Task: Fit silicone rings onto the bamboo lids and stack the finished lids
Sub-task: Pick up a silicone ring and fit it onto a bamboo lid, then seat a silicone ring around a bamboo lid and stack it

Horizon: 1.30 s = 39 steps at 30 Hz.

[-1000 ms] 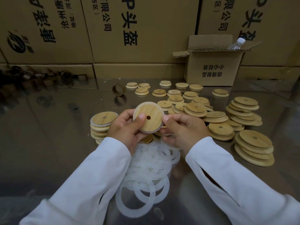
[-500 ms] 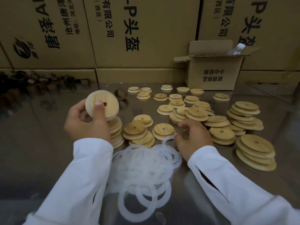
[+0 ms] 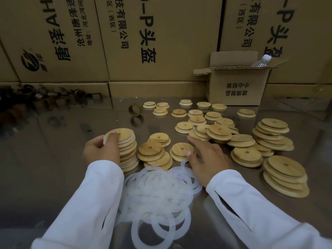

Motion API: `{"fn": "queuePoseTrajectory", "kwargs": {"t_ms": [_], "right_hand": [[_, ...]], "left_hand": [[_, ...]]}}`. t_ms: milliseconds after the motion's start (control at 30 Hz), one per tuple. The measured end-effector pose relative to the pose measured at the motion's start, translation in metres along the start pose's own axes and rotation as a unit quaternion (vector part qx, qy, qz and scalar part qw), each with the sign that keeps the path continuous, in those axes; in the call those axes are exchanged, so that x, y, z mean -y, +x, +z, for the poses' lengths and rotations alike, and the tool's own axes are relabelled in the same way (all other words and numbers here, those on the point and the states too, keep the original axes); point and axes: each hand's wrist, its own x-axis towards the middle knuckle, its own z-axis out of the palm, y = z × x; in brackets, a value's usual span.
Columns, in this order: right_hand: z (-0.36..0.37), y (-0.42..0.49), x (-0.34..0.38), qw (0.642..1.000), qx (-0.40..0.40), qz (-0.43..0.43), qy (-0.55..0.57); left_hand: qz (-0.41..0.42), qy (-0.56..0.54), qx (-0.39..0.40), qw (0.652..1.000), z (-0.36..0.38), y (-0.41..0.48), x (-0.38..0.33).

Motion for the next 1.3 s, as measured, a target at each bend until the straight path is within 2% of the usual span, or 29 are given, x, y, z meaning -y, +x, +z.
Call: {"fn": "queuePoseTrajectory", "kwargs": {"t_ms": [100, 167, 233, 300, 367, 433, 500, 567, 733, 800, 867, 967, 1033, 1133, 1233, 1300], "right_hand": [[0.002, 0.003, 0.0, 1.0, 0.017, -0.015, -0.008], [0.003, 0.005, 0.001, 1.0, 0.025, -0.01, -0.006], [0.004, 0.007, 0.002, 1.0, 0.02, 0.002, -0.019], [0.004, 0.008, 0.002, 0.999, 0.001, 0.018, -0.04], [0.004, 0.01, 0.003, 0.998, -0.015, 0.031, -0.051], [0.003, 0.011, 0.003, 0.997, -0.028, 0.044, -0.05], [0.002, 0.011, 0.003, 0.997, -0.04, 0.046, -0.056], [0.0, 0.01, 0.005, 0.995, -0.061, 0.042, -0.066], [-0.005, 0.005, 0.009, 0.981, -0.188, 0.014, 0.038], [-0.007, 0.001, 0.011, 0.962, -0.249, -0.036, 0.111], [-0.008, -0.006, 0.014, 0.947, -0.263, -0.102, 0.151], [-0.008, -0.012, 0.016, 0.939, -0.253, -0.205, 0.108], [-0.009, -0.014, 0.016, 0.945, -0.208, -0.23, 0.102], [-0.015, -0.012, 0.009, 0.969, -0.096, -0.199, 0.109], [-0.019, -0.009, -0.011, 0.988, -0.081, -0.119, 0.06], [-0.021, -0.007, -0.023, 0.996, -0.065, -0.053, -0.013]], "left_hand": [[0.03, -0.003, -0.012, 0.999, 0.001, -0.001, -0.002], [0.141, 0.0, -0.036, 0.989, -0.001, -0.008, -0.008], [0.299, 0.001, -0.032, 0.954, -0.004, -0.02, -0.014], [0.411, -0.002, 0.016, 0.912, -0.004, -0.035, -0.015], [0.447, -0.003, 0.114, 0.887, -0.002, -0.047, -0.012], [0.404, 0.016, 0.26, 0.877, 0.002, -0.056, -0.006], [0.317, 0.053, 0.393, 0.862, 0.007, -0.061, 0.002], [0.249, 0.085, 0.454, 0.851, 0.011, -0.06, 0.008], [0.123, 0.028, 0.44, 0.889, 0.015, -0.057, 0.009], [0.058, -0.005, 0.426, 0.903, 0.018, -0.055, 0.007], [0.011, -0.032, 0.428, 0.903, 0.018, -0.054, 0.004], [-0.013, -0.065, 0.444, 0.894, 0.014, -0.053, 0.002], [0.004, -0.067, 0.445, 0.893, 0.012, -0.053, 0.002], [0.018, -0.066, 0.434, 0.898, 0.011, -0.053, 0.002], [0.024, -0.061, 0.425, 0.903, 0.013, -0.052, 0.002], [0.028, -0.055, 0.424, 0.904, 0.014, -0.051, 0.003]]}}
